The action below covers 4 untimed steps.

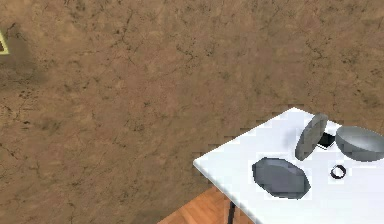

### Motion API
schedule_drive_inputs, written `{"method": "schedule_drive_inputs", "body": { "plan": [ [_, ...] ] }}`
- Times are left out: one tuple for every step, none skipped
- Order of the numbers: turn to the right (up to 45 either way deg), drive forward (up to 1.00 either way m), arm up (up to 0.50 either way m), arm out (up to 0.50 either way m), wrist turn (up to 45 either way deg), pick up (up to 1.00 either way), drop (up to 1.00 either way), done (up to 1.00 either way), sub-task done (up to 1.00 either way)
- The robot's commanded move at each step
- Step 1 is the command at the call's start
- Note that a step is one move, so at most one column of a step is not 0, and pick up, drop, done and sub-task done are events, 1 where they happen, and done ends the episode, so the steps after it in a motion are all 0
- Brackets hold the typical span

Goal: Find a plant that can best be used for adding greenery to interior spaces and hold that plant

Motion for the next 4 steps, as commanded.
{"method": "schedule_drive_inputs", "body": {
  "plan": [
    [0.0, 0.0, 0.38, 0.0, 0.0, 0.0, 0.0, 0.0, 0.0],
    [0.0, 0.0, 0.0, 0.26, 0.0, 0.0, 0.0, 0.0, 0.0],
    [0.0, 0.0, 0.0, 0.0, 45.0, 0.0, 0.0, 0.0, 0.0],
    [0.0, 0.0, 0.0, 0.0, 45.0, 0.0, 0.0, 0.0, 0.0]
  ]
}}
